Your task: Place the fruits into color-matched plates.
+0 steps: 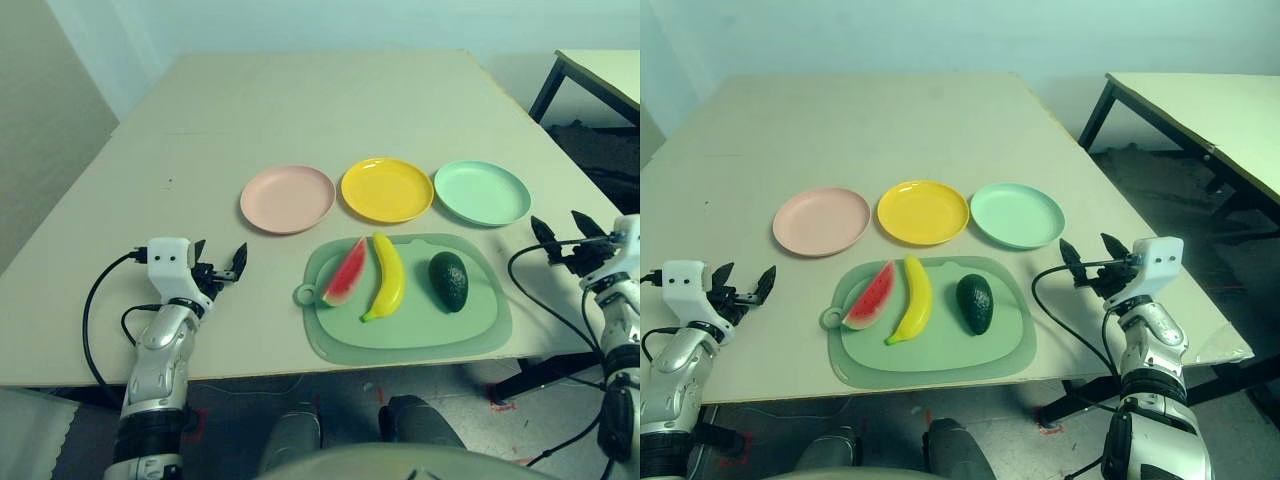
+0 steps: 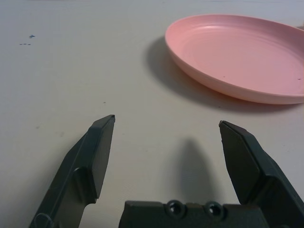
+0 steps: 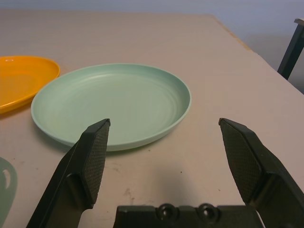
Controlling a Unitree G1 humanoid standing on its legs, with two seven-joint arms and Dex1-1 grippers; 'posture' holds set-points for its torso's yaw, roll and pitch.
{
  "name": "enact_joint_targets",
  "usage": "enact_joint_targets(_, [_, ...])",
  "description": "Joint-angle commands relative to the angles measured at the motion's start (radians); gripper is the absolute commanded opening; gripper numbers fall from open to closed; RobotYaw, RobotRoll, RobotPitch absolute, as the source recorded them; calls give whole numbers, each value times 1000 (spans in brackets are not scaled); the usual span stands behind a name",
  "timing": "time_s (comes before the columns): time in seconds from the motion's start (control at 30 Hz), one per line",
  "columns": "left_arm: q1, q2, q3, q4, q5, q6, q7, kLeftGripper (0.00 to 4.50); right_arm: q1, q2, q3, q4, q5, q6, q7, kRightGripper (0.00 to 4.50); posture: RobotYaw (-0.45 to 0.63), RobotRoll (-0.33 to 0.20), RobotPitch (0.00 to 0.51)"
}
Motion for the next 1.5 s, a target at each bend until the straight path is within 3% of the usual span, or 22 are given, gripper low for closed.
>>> enact_joint_targets(0.03, [-4,10,8,5,-2,-1,0,4467,-11,-8,-3,22,-6,-13,0,4500,-44,0,13])
enact_joint_targets(0.3, [-43,48,48,80,-36,-29,-48,4467,48,18,11,-41,-10,-29,9,4500,-57,0,11])
enact_joint_targets(0.47, [-36,117,77,40,-191,-52,-305,4467,71,39,33,-82,-18,-18,21,4500,-39,0,5])
enact_joint_targets(0.7, [-5,373,67,-67,-406,82,-789,4467,48,78,84,-129,-30,3,48,4500,-31,0,39])
enact_joint_targets(0.9, [-3,598,-22,-209,-456,205,-1095,4467,94,61,107,-234,-3,51,123,4500,-87,0,26])
enact_joint_targets(1.0, [-44,633,-73,-241,-441,214,-1157,4467,135,36,122,-333,3,99,170,4500,-105,0,15])
enact_joint_targets(1.27, [-95,624,-107,-234,-403,182,-1206,4467,174,-173,191,-630,12,432,301,4500,-149,0,25])
enact_joint_targets(1.4, [-127,604,-111,-143,-369,143,-1213,4467,20,-373,305,-767,-38,544,473,4500,-165,0,27])
enact_joint_targets(1.5, [-156,594,-114,-74,-343,111,-1221,4467,-116,-451,461,-844,-148,479,618,4500,-162,0,27])
